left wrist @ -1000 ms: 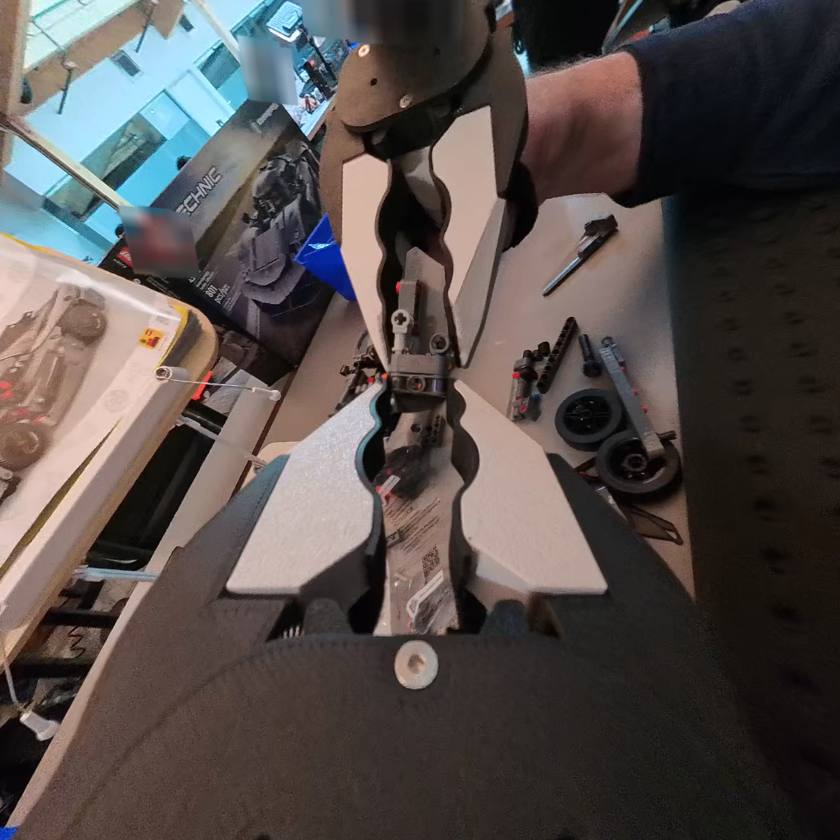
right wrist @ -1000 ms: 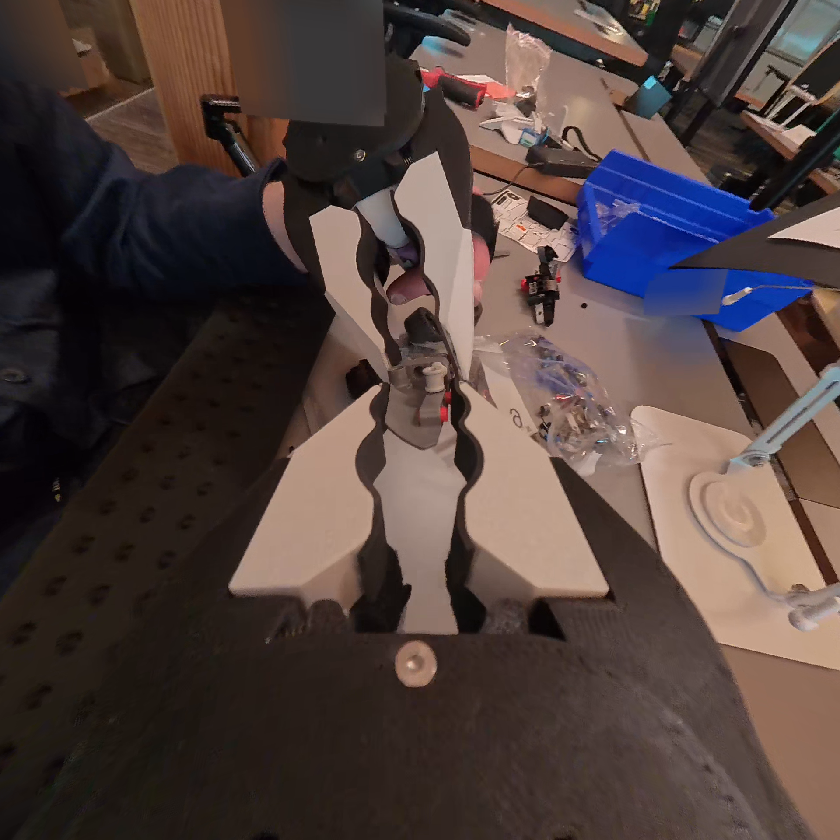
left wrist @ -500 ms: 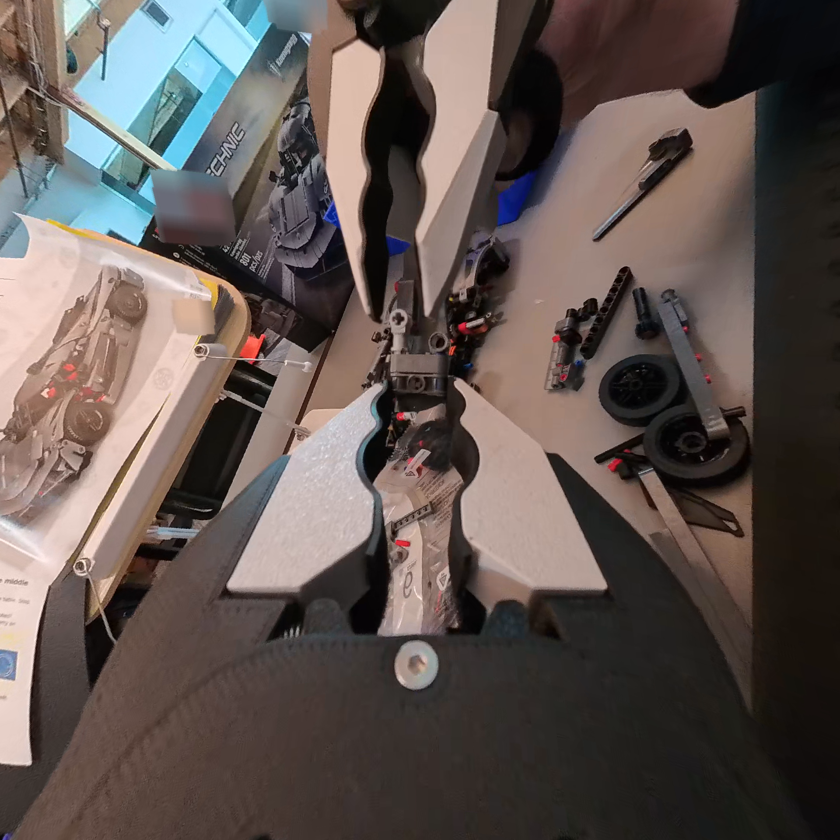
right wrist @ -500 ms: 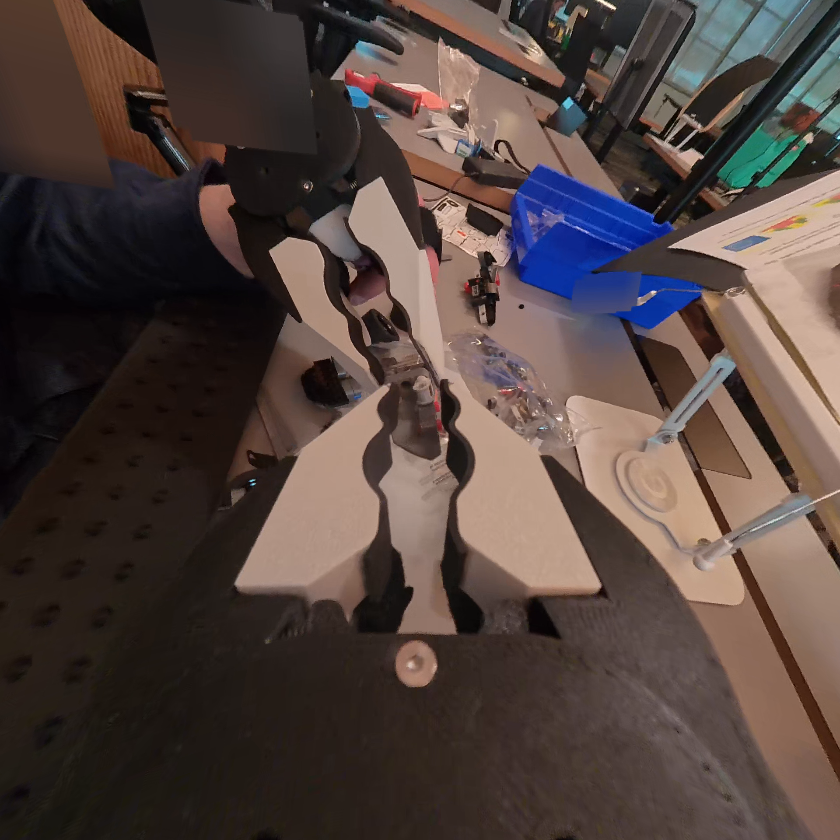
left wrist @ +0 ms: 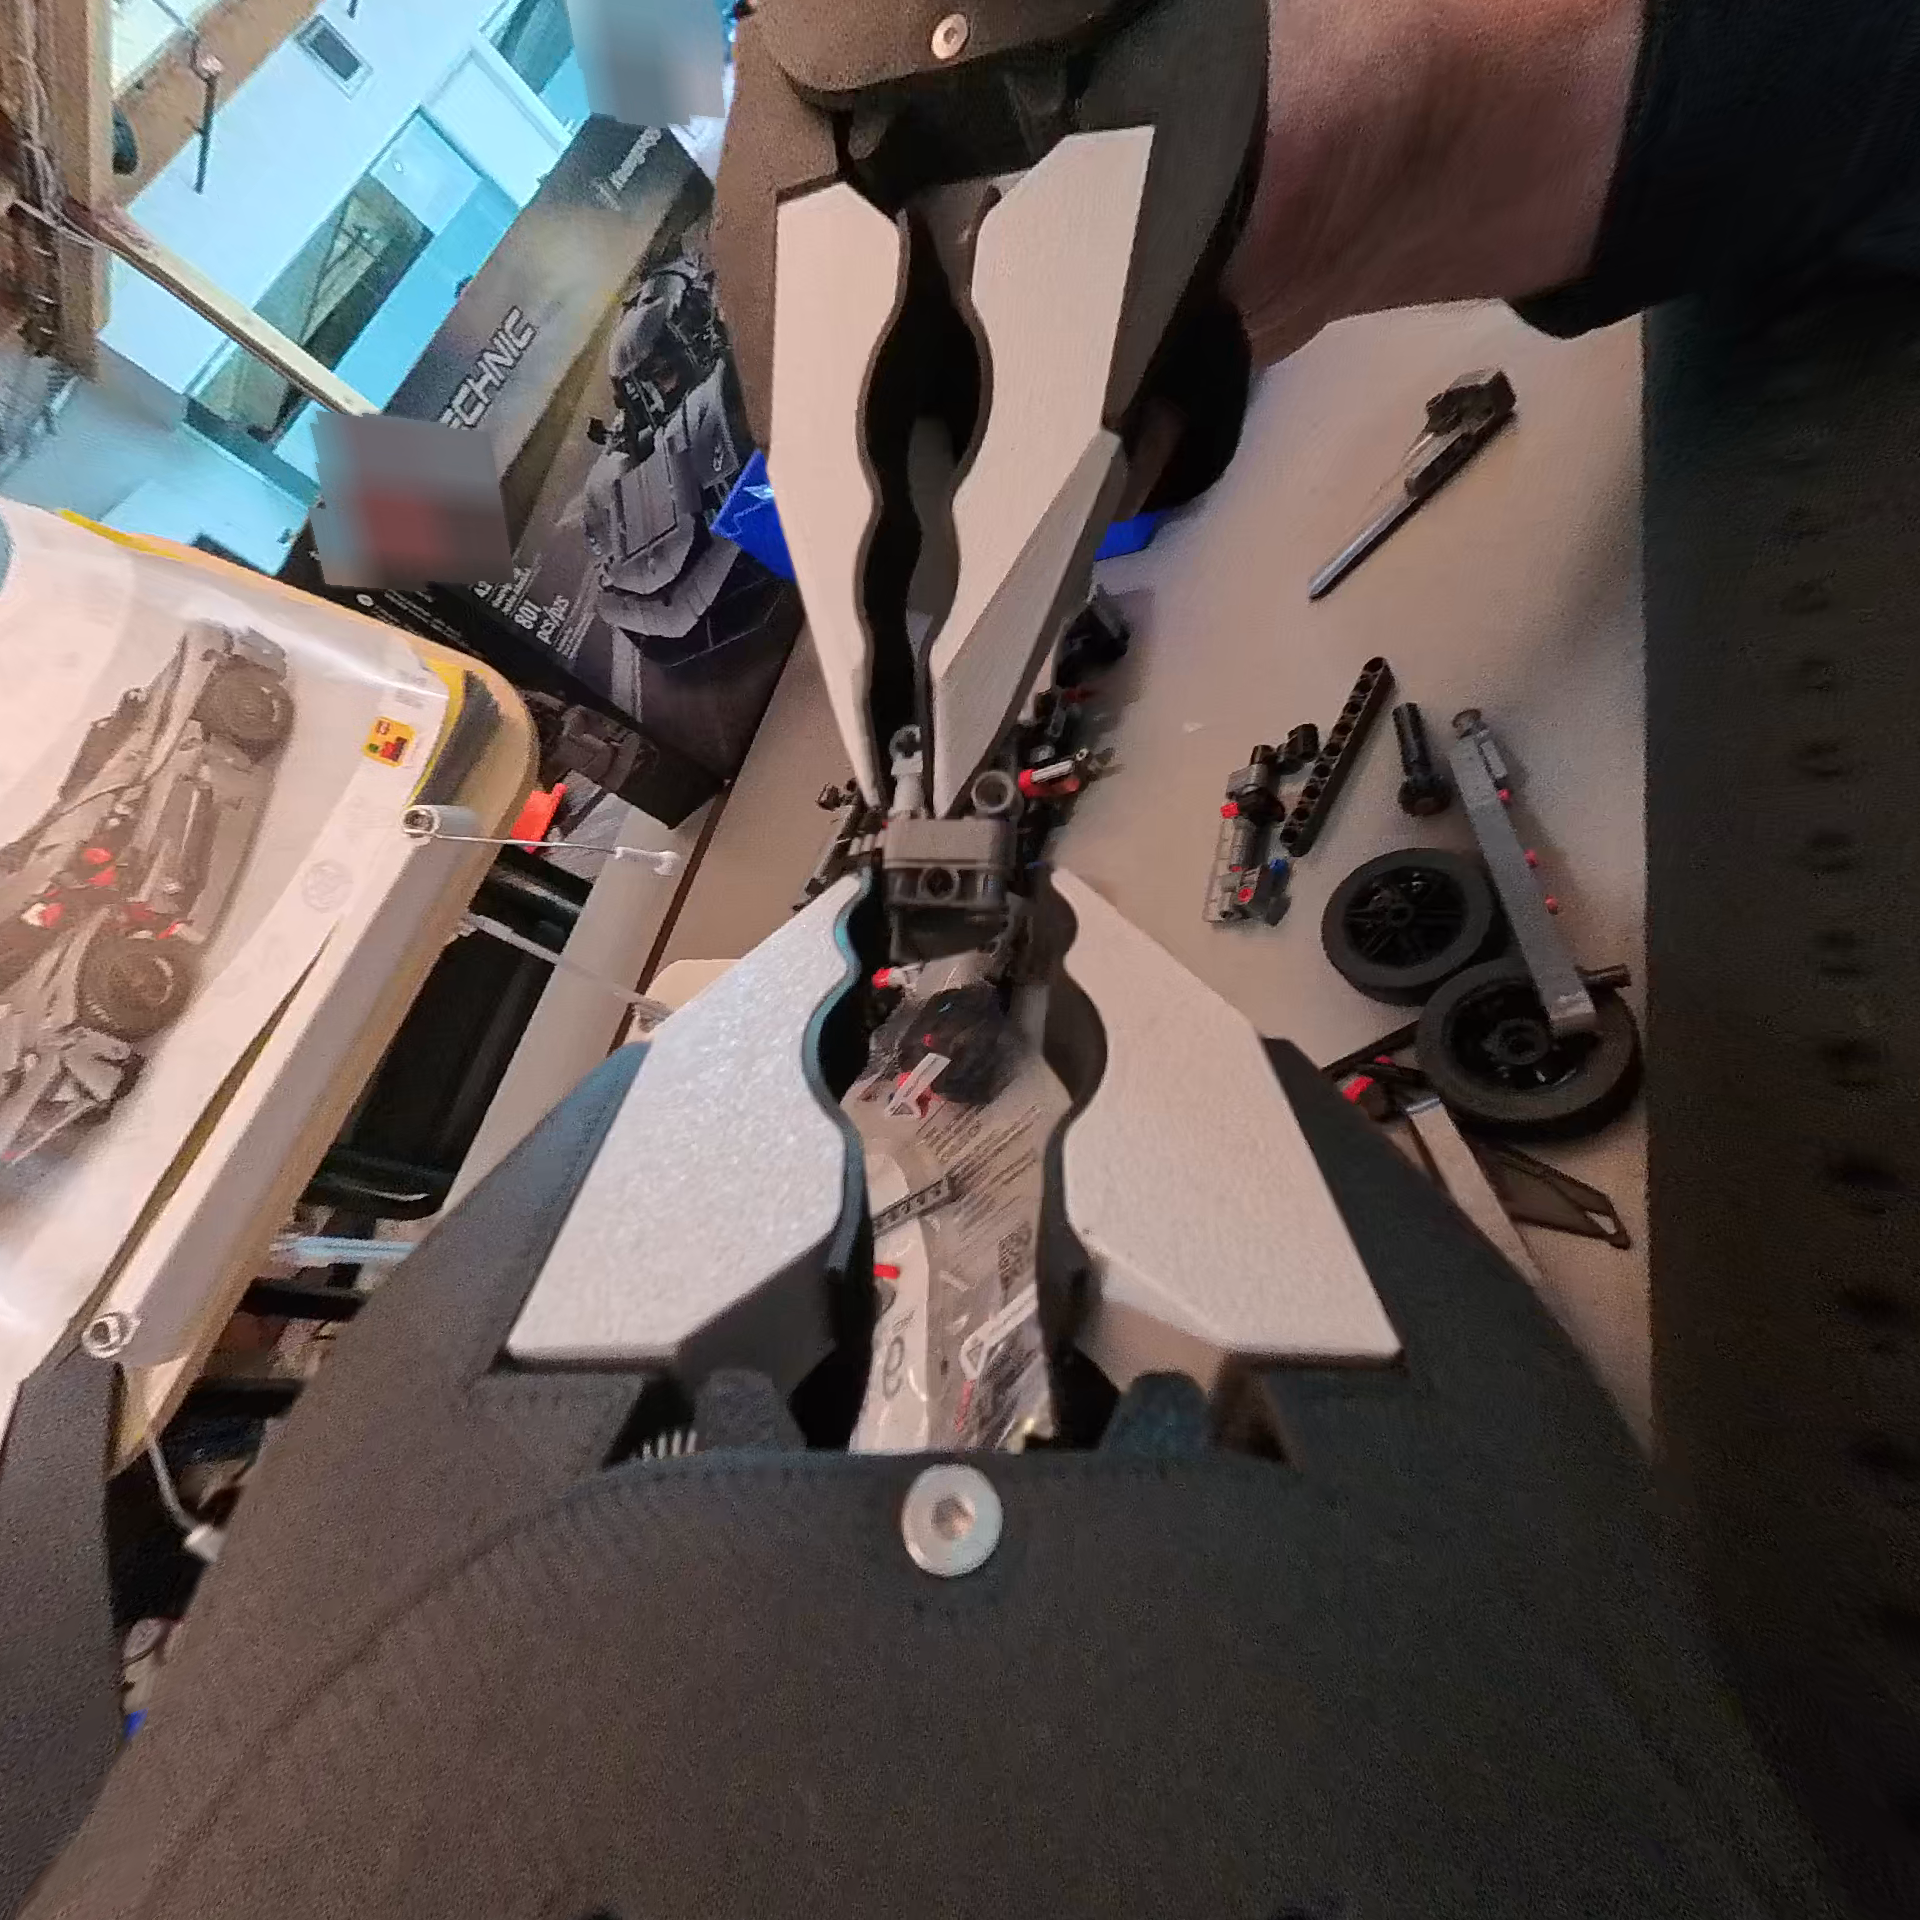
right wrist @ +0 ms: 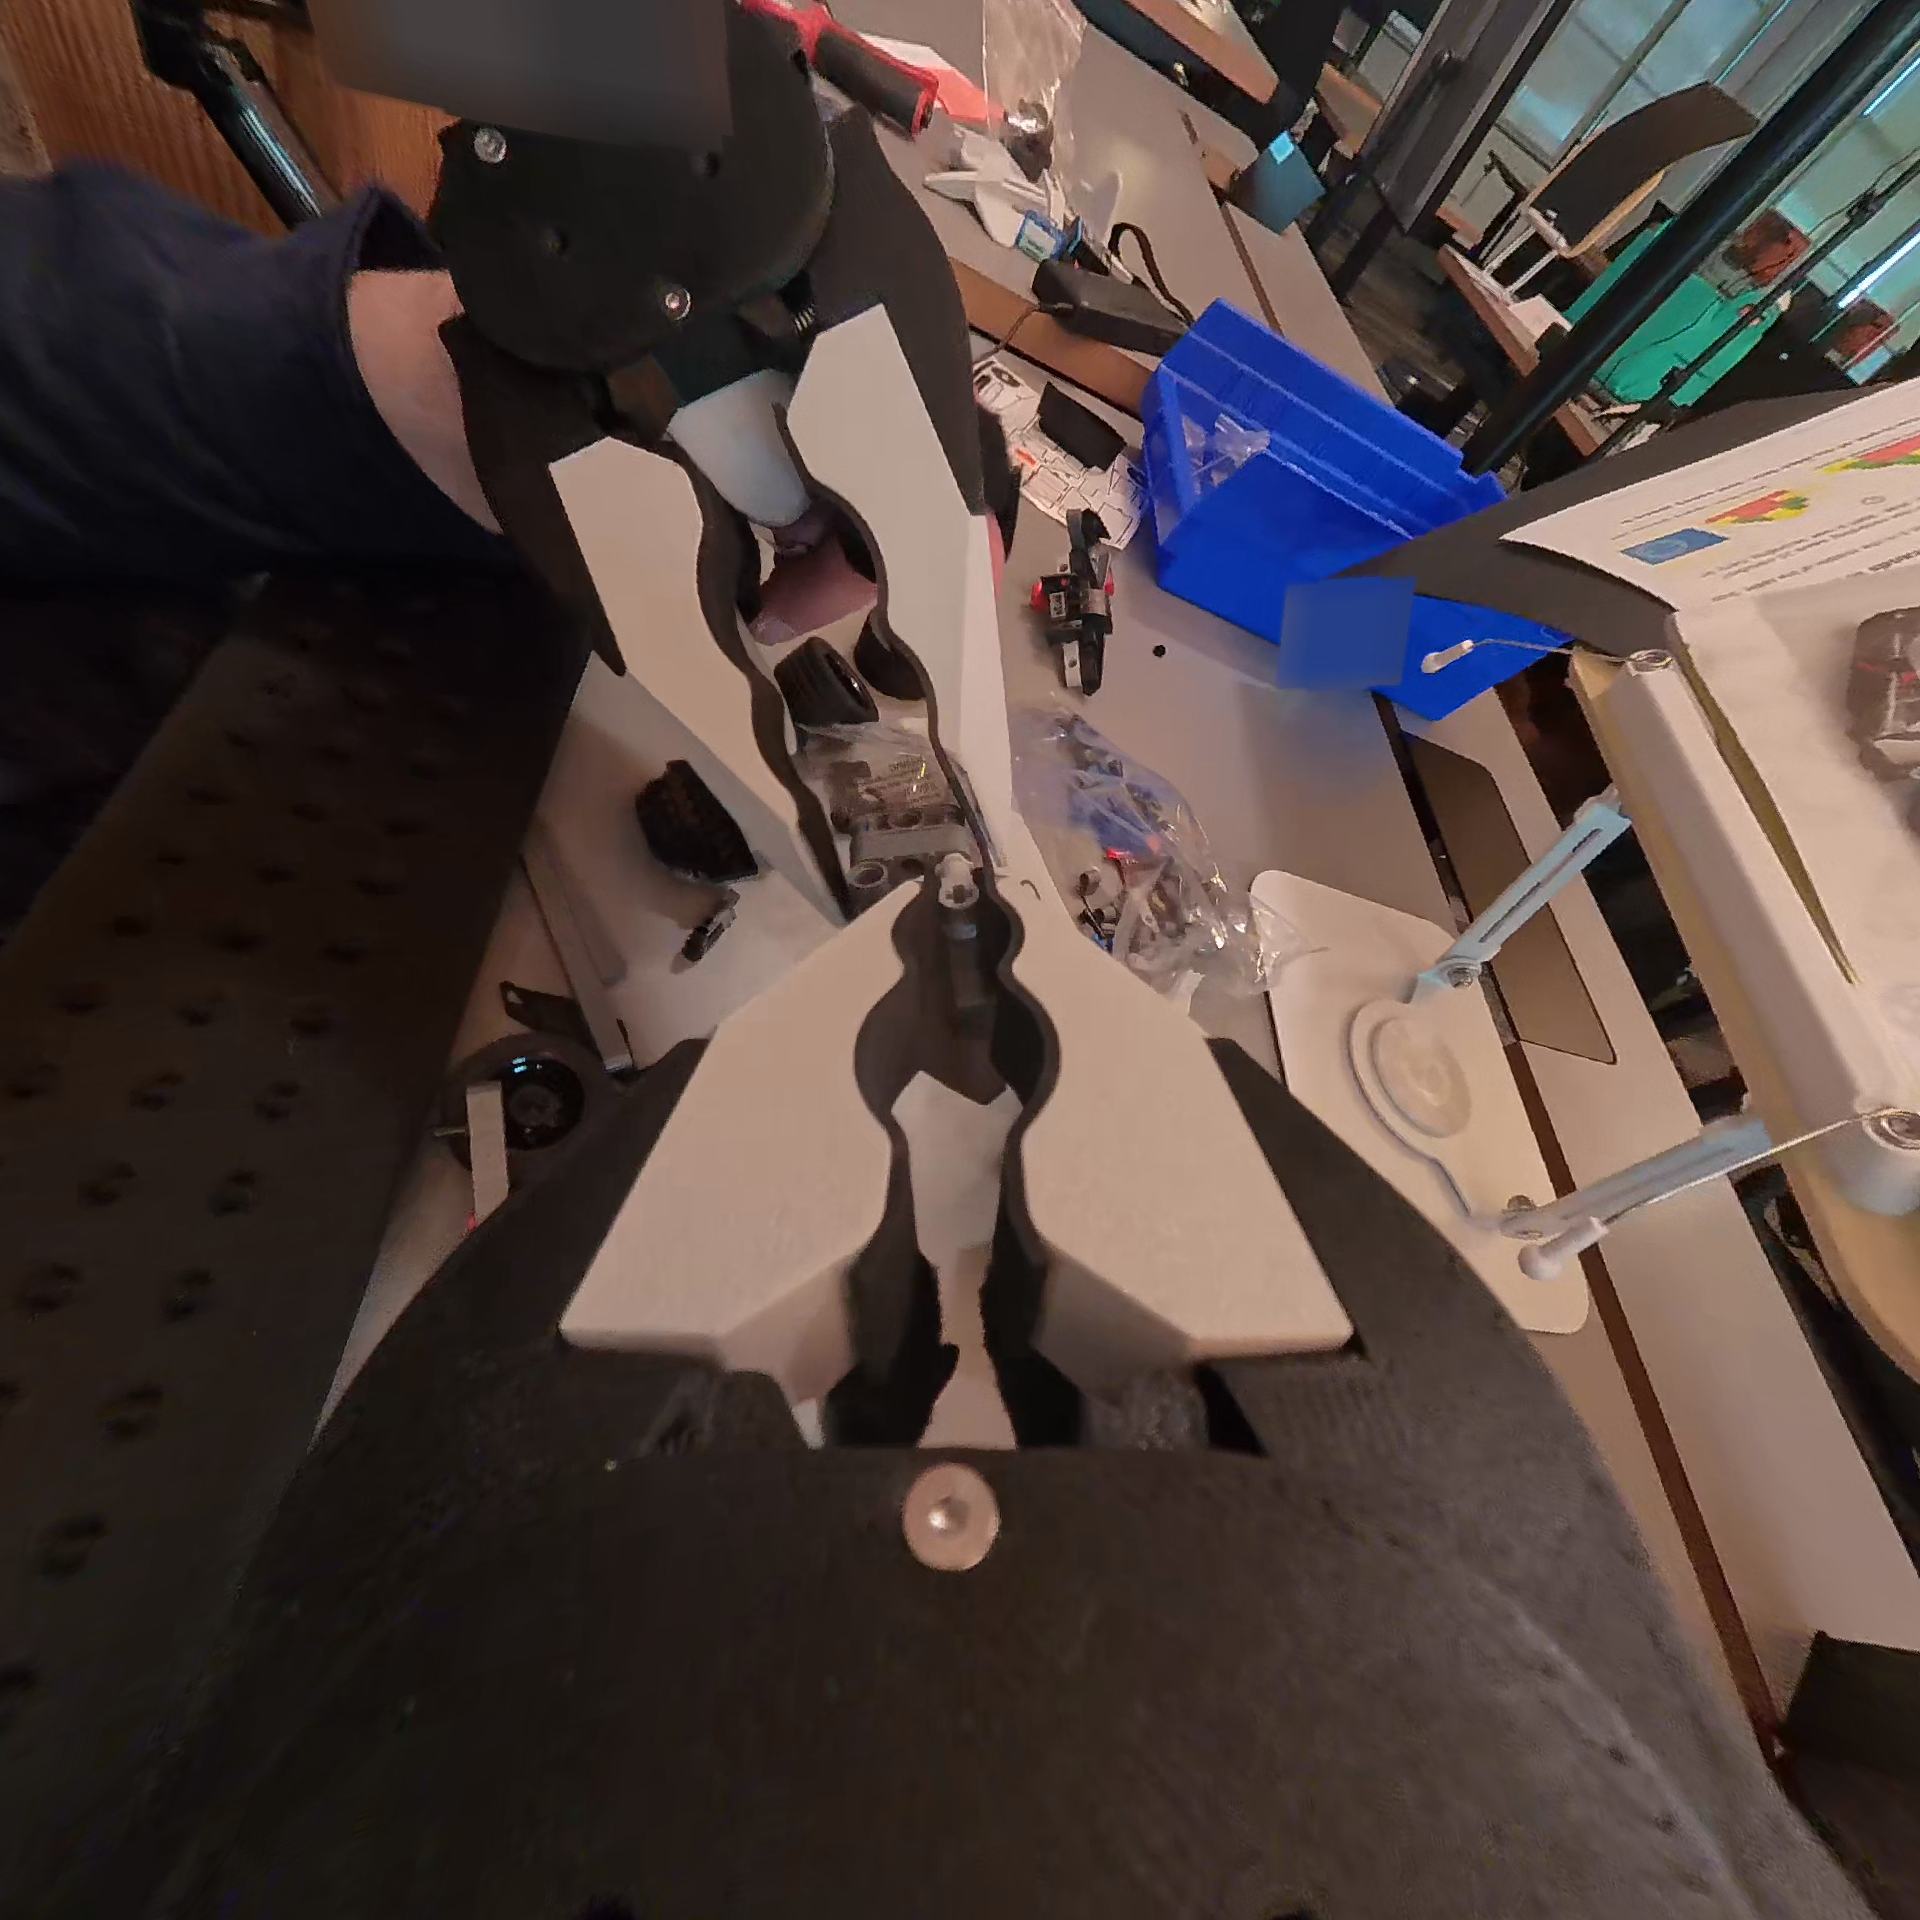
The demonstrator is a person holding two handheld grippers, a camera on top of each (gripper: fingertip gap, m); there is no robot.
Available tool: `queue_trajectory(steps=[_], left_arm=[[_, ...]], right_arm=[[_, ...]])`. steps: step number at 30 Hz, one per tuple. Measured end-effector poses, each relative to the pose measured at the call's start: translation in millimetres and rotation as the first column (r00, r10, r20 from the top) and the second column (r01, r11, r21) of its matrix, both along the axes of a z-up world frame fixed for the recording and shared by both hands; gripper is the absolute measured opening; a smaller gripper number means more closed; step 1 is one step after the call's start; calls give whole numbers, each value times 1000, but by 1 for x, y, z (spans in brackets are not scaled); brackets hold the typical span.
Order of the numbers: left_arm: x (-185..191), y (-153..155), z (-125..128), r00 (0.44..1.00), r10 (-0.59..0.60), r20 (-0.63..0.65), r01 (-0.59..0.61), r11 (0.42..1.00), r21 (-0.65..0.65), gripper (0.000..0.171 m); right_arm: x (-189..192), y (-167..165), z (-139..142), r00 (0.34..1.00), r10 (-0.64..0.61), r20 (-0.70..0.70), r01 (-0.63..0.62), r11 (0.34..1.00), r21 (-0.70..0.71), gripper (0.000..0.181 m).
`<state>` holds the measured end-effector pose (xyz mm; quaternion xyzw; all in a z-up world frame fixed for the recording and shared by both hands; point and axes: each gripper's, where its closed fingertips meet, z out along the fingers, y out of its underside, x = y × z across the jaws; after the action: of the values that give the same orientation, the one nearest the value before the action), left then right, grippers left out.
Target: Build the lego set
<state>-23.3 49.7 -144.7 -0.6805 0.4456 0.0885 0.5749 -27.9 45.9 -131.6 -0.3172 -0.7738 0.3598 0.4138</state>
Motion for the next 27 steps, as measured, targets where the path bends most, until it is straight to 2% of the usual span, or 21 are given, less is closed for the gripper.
queue_trajectory(steps=[10, 11, 12, 13, 14, 15, 17, 19, 24, 27], left_arm=[[5, -8, -7, 999, -29, -39, 27, 999, -34, 22], [-1, -8, -9, 998, -5, -63, 2, 999, -45, 21], [-20, -4, -14, 992, 76, -103, -82, 995, -52, 21], [-35, -5, -15, 991, 102, -82, -107, 992, -65, 21], [-31, -12, -5, 998, 36, 44, -33, 997, -76, 21], [-28, -15, 9, 994, 9, 106, -4, 999, -48, 20], [-39, -8, 11, 996, 79, 29, -79, 997, 10, 21], [-48, -6, 10, 992, 97, 83, -95, 995, -18, 21], [-68, 2, 27, 964, 203, 172, -215, 975, 54, 21], [-66, 2, 34, 958, 187, 218, -206, 976, 70, 21]], right_arm=[[3, -10, -9, 998, 40, 42, -40, 999, -21, 3], [7, -4, -6, 999, 22, 37, -21, 1000, -22, 3], [15, 5, 3, 1000, 9, 9, -8, 999, -50, 3], [25, 12, 14, 1000, 9, -29, -12, 995, -103, 3], [33, 19, 19, 999, 5, -46, -11, 991, -132, 3], [35, 25, 16, 999, -11, -42, 5, 991, -137, 3], [33, 28, 6, 1000, -21, -6, 20, 987, -161, 4], [25, 29, -8, 998, -52, 42, 56, 993, -100, 4], [-10, 18, -43, 984, -85, 158, 89, 996, -23, 4], [-26, 11, -45, 986, -73, 150, 77, 997, -23, 4]])
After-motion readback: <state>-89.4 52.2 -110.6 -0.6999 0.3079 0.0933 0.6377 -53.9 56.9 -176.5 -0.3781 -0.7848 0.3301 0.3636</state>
